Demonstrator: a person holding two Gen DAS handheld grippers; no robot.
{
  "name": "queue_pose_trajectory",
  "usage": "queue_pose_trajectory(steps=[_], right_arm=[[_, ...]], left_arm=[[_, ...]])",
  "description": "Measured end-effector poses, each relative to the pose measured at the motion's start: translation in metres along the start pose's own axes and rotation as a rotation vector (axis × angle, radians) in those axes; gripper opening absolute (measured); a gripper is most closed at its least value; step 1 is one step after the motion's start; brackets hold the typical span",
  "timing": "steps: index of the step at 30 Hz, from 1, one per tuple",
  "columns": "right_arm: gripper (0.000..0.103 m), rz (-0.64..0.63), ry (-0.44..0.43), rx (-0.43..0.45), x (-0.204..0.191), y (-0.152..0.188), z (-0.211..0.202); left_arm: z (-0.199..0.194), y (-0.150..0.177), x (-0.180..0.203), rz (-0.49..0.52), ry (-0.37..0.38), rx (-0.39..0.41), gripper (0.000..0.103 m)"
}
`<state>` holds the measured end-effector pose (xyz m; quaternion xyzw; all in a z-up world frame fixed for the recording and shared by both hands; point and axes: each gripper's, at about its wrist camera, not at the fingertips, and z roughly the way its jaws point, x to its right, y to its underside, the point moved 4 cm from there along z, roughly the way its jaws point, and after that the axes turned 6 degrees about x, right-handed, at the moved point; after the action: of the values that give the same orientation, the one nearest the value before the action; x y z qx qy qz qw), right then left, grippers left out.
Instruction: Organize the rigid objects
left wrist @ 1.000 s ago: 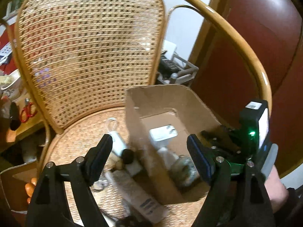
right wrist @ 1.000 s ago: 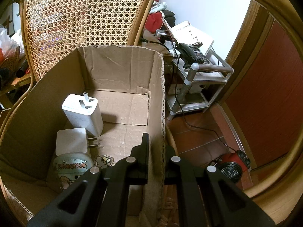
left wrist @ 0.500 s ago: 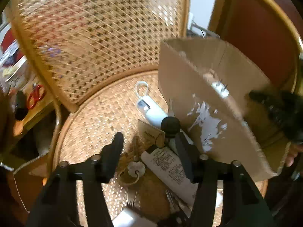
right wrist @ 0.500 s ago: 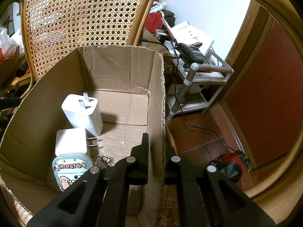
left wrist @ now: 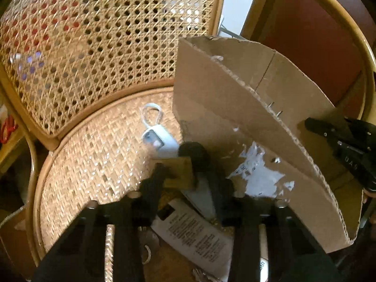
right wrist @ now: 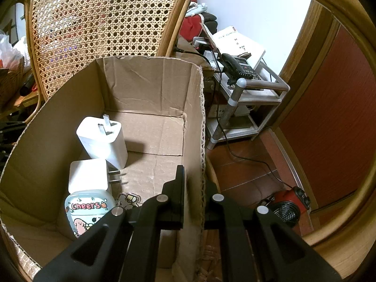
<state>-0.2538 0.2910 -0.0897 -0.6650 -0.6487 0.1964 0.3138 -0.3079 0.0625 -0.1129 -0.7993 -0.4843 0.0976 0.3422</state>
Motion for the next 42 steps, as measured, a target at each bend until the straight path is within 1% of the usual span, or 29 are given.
queue_pose_trajectory(steps=[2,4,5,8,12,14,17,20,21,23,25,26,27,28,30,32,33,34,36,37,38,39,40,42], right_arm=[[0.010,0.000,0.001,0.000,0.001,0.000,0.000],[0.011,-0.001,0.000,0.000,0.000,0.000,0.000],[0.010,-0.001,0.001,0.000,0.001,0.000,0.001],[0.011,0.000,0.001,0.000,0.000,0.000,0.000],[0.011,-0.001,0.001,0.000,0.000,0.000,0.000],[0.011,-0.002,0.002,0.001,0.001,0.000,0.000],[0.011,-0.001,0.001,0.000,0.000,0.000,0.000],[0.011,-0.001,0.001,0.000,0.001,0.000,0.000],[0.011,-0.001,0.001,0.000,0.000,0.001,0.000],[0.011,-0.004,0.001,0.001,0.001,0.000,0.000],[0.011,-0.002,0.000,0.001,0.000,0.001,0.000],[0.011,-0.003,0.001,0.001,-0.001,0.001,0.000],[0.011,-0.004,0.000,0.001,0.001,0.000,0.000],[0.011,-0.003,0.000,0.001,0.001,0.000,0.000],[0.011,-0.002,0.000,0.000,0.001,0.000,0.000],[0.011,-0.001,0.001,0.000,0.001,0.000,0.000],[0.011,-0.003,0.002,0.000,0.001,0.001,0.000],[0.011,-0.003,0.001,0.000,0.002,0.001,0.000],[0.011,-0.005,0.003,0.002,0.001,0.001,0.000],[0.011,-0.005,0.000,0.002,0.001,0.000,0.000],[0.012,-0.004,-0.002,0.002,0.002,0.000,0.000],[0.012,-0.004,0.003,0.001,0.001,0.001,0.000],[0.012,-0.004,0.005,0.000,0.002,0.001,0.001],[0.012,-0.003,0.005,0.000,0.002,0.000,0.001]], left_arm=[[-0.001,0.001,0.004,0.016,-0.011,-0.005,0.019],[-0.003,0.001,0.005,0.015,-0.021,-0.012,0.016],[-0.006,-0.001,0.006,0.017,-0.033,0.000,0.013],[-0.018,-0.005,0.003,0.001,-0.039,0.022,0.012],[-0.044,-0.018,0.000,-0.023,-0.046,0.078,0.009],[-0.057,-0.027,-0.002,-0.024,-0.041,0.115,0.002],[-0.083,-0.037,0.005,-0.020,-0.024,0.178,0.001],[-0.103,-0.047,0.016,-0.001,0.001,0.216,0.000],[-0.107,-0.049,0.021,0.010,0.008,0.215,0.000],[-0.109,-0.051,0.023,0.015,-0.011,0.197,0.001],[-0.100,-0.046,0.018,0.004,-0.057,0.161,0.006],[-0.093,-0.041,0.013,-0.011,-0.072,0.138,0.015],[-0.080,-0.034,0.009,-0.028,-0.079,0.069,0.019],[-0.069,-0.025,0.009,-0.023,-0.089,0.014,0.022],[-0.055,-0.015,0.012,0.016,-0.120,-0.023,0.030],[-0.044,-0.008,0.013,0.027,-0.110,-0.050,0.044],[-0.038,-0.005,0.014,0.024,-0.094,-0.056,0.048],[-0.032,-0.004,0.013,0.018,-0.079,-0.060,0.055],[-0.024,0.000,0.010,-0.001,-0.079,-0.067,0.056],[-0.017,0.002,0.005,-0.018,-0.081,-0.085,0.057],[-0.009,0.004,0.002,-0.034,-0.068,-0.096,0.061],[-0.005,0.004,-0.002,-0.067,-0.039,-0.079,0.061],[-0.001,0.005,-0.005,-0.104,-0.002,-0.082,0.060],[0.004,0.006,-0.005,-0.144,0.063,-0.094,0.049]])
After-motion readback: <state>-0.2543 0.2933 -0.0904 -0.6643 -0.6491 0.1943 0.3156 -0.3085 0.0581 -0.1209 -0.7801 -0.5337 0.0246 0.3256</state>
